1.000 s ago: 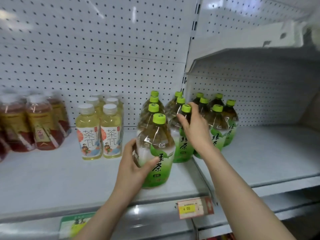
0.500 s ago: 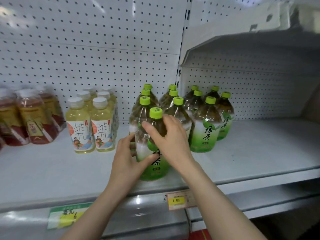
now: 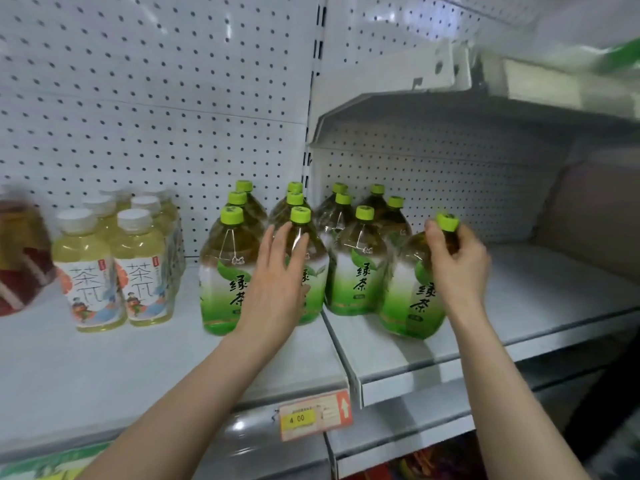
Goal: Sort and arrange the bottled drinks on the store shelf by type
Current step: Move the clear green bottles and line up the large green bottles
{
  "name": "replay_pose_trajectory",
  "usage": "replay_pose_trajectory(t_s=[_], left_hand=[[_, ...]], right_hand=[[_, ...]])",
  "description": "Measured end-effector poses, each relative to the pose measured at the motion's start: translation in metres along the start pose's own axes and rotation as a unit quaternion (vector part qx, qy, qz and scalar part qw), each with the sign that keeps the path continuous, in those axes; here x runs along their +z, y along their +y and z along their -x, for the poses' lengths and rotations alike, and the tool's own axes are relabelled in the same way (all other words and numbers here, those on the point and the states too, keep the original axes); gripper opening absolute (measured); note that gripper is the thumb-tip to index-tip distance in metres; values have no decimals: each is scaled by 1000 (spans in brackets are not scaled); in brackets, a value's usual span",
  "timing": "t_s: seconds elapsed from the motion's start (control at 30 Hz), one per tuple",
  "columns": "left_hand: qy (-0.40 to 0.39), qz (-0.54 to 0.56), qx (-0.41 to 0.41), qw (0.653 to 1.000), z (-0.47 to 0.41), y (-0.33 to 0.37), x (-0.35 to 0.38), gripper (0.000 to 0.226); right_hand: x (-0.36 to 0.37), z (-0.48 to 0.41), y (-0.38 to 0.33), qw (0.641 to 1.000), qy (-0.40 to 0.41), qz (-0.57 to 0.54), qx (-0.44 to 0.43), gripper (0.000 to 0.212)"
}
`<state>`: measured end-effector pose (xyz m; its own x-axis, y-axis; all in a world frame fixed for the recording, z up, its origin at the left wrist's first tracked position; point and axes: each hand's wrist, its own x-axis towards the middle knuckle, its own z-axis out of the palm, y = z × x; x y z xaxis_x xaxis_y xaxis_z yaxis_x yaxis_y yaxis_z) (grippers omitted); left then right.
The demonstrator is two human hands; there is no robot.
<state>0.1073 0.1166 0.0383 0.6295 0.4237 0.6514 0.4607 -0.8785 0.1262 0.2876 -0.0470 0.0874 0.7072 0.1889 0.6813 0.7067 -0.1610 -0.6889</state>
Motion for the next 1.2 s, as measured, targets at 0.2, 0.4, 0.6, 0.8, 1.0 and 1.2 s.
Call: replay_pose_trajectory(t_s=[0.2, 0.4, 0.6, 0.8, 1.0, 1.2], left_hand=[[25, -60, 5, 998, -1, 1, 10, 101], [54, -68, 18, 996, -4, -2, 15, 105], [54, -28, 38, 997, -1, -5, 12, 97], [180, 69, -98, 976, 22, -45, -8, 99], [126, 244, -253, 928, 27, -63, 6, 120], [148, 248, -236, 928, 28, -54, 15, 114]], right_hand=[[26, -32, 58, 998, -29, 46, 12, 32], [67, -57, 68, 995, -77, 49, -39, 49], [83, -61, 71, 990, -79, 107, -53, 56], [80, 1, 28, 984, 31, 140, -104, 72], [103, 30, 28, 967, -97, 228, -53, 107], [114, 28, 39, 967, -84, 230, -75, 93]])
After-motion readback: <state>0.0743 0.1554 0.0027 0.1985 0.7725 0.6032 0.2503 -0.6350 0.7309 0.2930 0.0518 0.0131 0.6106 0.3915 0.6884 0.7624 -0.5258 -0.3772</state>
